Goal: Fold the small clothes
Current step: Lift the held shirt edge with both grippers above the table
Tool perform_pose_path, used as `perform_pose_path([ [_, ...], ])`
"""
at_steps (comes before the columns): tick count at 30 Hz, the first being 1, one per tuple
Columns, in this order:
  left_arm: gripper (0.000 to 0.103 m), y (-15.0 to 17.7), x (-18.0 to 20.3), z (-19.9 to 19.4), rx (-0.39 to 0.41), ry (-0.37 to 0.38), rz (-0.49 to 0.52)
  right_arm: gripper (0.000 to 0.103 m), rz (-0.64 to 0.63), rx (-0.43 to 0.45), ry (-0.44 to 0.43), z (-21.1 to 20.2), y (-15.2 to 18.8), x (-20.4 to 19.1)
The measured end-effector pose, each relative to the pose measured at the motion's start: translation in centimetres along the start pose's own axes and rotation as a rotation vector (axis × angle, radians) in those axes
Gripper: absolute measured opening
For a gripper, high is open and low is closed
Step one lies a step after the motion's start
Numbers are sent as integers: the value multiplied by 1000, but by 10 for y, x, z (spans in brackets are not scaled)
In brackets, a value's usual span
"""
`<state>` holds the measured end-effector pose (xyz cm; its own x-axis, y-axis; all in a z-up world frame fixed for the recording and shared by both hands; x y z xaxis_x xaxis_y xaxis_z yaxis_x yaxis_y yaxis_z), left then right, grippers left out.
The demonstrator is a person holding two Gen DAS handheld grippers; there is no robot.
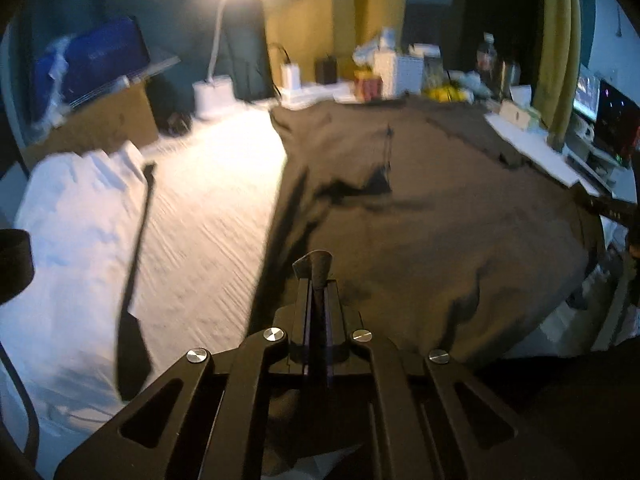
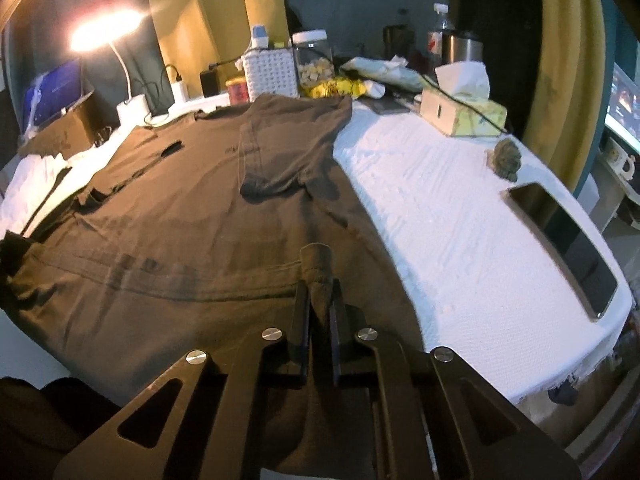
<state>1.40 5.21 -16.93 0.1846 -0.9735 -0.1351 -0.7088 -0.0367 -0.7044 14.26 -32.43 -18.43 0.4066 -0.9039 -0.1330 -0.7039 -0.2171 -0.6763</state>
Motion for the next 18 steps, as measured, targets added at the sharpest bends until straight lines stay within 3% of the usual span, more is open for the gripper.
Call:
perform_pose_path([
  [9,3,-31,-22,-16,93,-69,-38,9,-8,46,-1,-14,-20,1],
  [18,3,-46,-38,-8,116,-102,-75,9,37,83,4,-20,-37,11],
])
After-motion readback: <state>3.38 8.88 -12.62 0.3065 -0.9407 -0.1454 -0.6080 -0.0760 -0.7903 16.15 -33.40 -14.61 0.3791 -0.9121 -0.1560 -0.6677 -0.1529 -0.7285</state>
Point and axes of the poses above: each gripper's, at about its wrist camera, not at the fingertips, and z roughly the way its jaws point, x to its right, y to its underside, the point moved 8 cm from there along z, roughly the way its jaws point, and after that the axes turned 11 degrees about -y, right-handed, at the moved point
